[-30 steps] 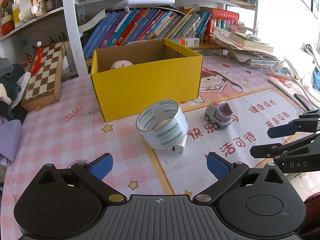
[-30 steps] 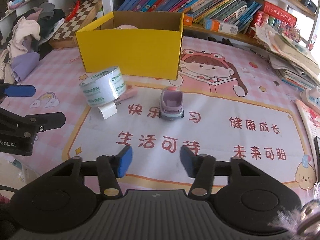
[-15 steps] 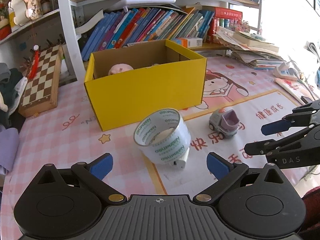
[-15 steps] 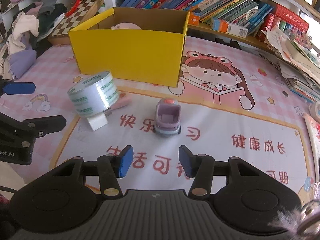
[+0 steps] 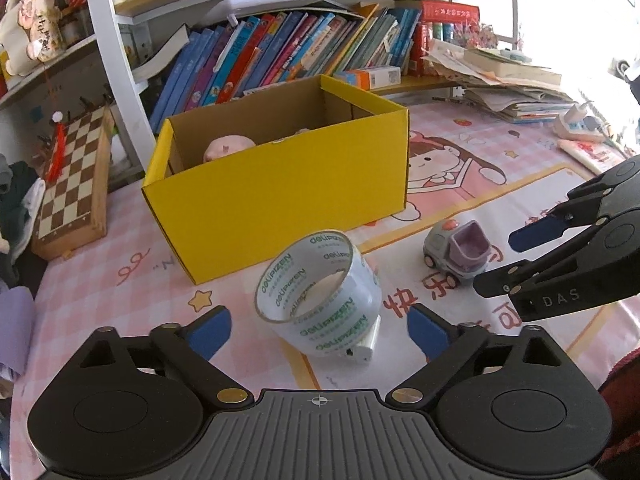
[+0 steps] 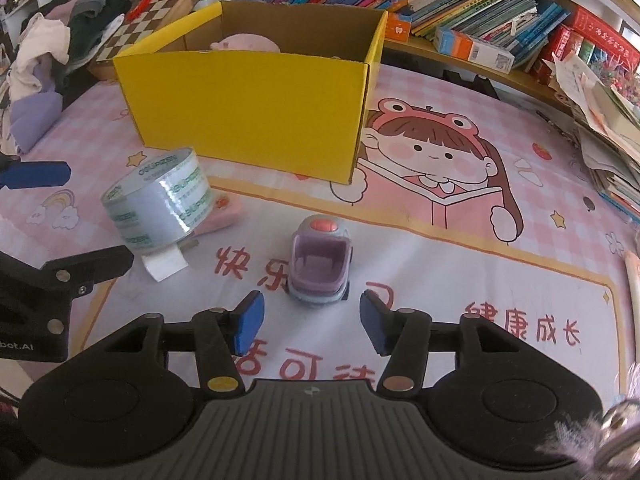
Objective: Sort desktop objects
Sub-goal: 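Withdraw both tools from the box toward the tape roll and lilac toy car, then close the left tool on the clear tape roll while the right tool grasps the lilac toy car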
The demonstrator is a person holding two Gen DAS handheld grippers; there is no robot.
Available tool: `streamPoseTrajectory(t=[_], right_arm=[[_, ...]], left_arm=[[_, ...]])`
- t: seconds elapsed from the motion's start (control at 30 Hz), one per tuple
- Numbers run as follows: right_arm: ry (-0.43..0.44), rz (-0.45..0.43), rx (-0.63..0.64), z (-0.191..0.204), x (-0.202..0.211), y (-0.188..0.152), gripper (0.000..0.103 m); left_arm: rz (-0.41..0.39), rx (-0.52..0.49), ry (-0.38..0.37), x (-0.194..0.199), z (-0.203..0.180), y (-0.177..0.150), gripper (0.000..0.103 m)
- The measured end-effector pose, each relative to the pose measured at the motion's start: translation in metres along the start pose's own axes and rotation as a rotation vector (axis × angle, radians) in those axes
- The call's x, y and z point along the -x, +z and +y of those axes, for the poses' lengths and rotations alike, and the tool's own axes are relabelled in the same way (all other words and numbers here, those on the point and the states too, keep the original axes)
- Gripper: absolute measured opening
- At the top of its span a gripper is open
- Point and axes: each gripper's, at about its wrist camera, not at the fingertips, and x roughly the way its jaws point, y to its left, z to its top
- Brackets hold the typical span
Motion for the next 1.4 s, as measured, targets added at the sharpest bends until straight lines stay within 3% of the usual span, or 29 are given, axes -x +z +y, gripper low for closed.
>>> streamPoseTrajectory(t=[0.23, 0.5, 0.63, 0.8, 0.9, 1.07, 1.4], right_arm=[[0.012, 0.016, -0.006, -0.009, -0.014, 0.01, 0.055], [0.036, 0.026, 0.016, -0.01, -0.027, 0.019, 0.055], [0.045, 0.037, 0.015, -0.011, -0.032, 0.021, 0.054], [0.05, 0.049, 0.015, -0.011, -0.037, 0.022, 0.05], [0.056, 0.056, 0.016, -0.011, -0.038, 0.022, 0.042], [0.052, 0.048, 0.006, -0.011, -0.037, 0.021, 0.039], [0.052, 0.009, 0.017, -0.006, -0.021, 0.019, 0.038]], left_arm=[[0.015, -0.042, 0.005, -0.014, -0.006, 0.005, 0.068], [0.021, -0.091, 0.002, -0.024, -0.012, 0.011, 0.052], [0.036, -0.101, -0.017, -0.028, -0.013, 0.011, 0.038], [0.039, -0.112, -0.038, -0.027, -0.014, 0.009, 0.027], [0.033, -0.112, -0.048, -0.024, -0.015, 0.009, 0.015], [0.024, -0.129, -0.086, -0.018, -0.019, 0.008, 0.008], [-0.031, -0.096, -0.077, 0.002, -0.013, 0.012, 0.007]])
